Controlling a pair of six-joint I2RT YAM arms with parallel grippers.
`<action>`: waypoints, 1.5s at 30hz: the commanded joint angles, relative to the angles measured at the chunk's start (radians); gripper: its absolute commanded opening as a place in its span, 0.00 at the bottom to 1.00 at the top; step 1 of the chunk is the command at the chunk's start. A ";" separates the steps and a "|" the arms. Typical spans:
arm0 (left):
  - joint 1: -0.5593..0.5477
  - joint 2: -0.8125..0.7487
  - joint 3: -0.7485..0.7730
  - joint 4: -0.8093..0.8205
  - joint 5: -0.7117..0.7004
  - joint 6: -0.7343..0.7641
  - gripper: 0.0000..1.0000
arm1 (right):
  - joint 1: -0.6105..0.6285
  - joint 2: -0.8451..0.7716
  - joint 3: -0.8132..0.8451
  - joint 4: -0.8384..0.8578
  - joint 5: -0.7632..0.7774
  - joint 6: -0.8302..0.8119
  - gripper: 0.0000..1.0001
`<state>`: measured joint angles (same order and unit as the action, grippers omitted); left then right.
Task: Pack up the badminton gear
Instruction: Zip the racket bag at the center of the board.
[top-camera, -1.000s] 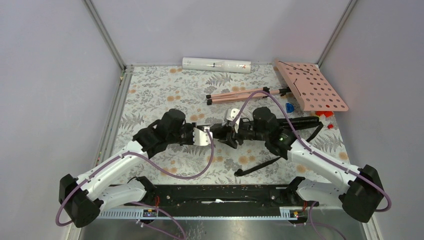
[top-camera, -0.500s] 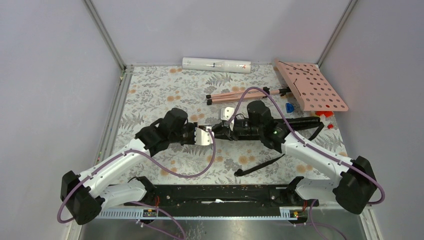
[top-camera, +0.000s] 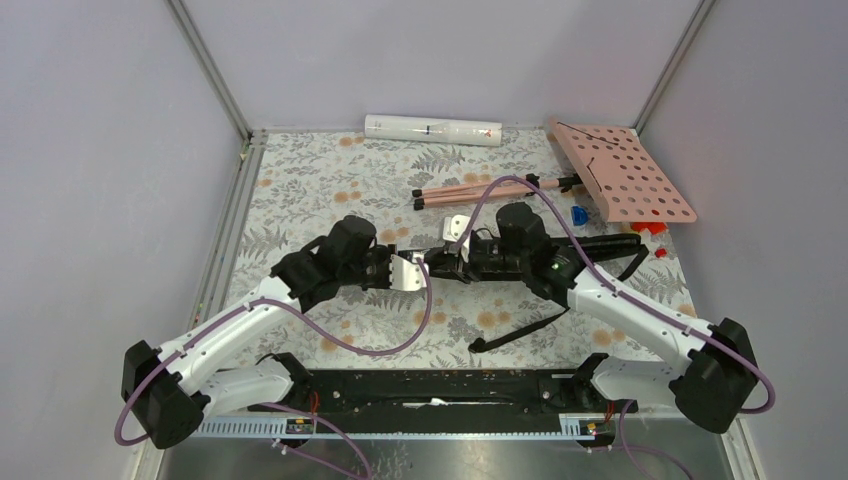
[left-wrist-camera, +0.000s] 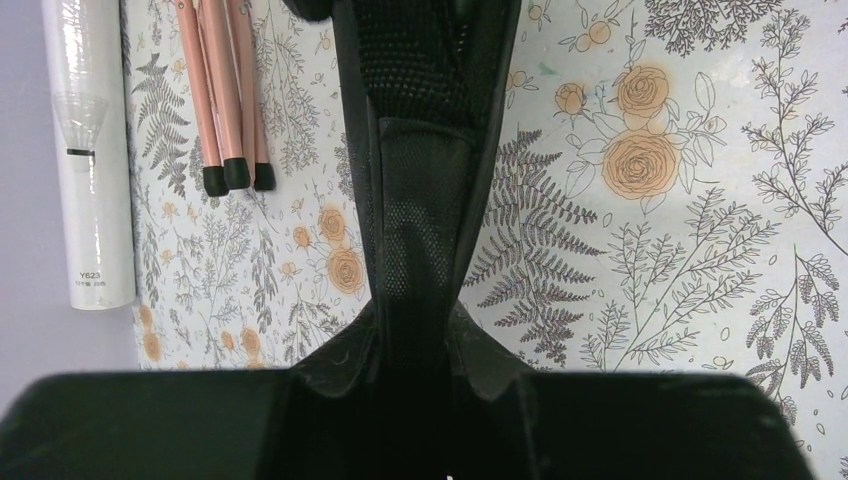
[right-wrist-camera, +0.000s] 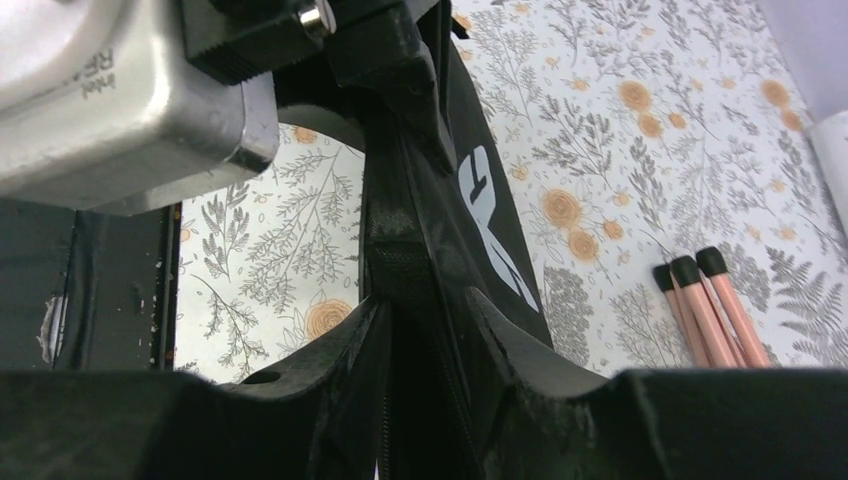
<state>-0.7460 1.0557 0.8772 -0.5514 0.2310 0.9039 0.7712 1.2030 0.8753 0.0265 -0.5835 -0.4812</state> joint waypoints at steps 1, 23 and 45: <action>-0.008 -0.005 0.051 0.014 0.010 0.040 0.00 | -0.002 -0.061 -0.006 -0.054 0.075 0.002 0.39; -0.015 0.011 0.050 0.013 0.008 0.050 0.00 | 0.005 0.042 0.052 -0.002 -0.141 0.065 0.34; -0.015 0.017 0.081 -0.049 -0.039 0.057 0.00 | 0.116 0.017 0.136 -0.262 0.374 0.155 0.00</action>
<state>-0.7544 1.0771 0.8974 -0.5888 0.2237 0.9203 0.8742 1.2610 0.9627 -0.1184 -0.4068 -0.3935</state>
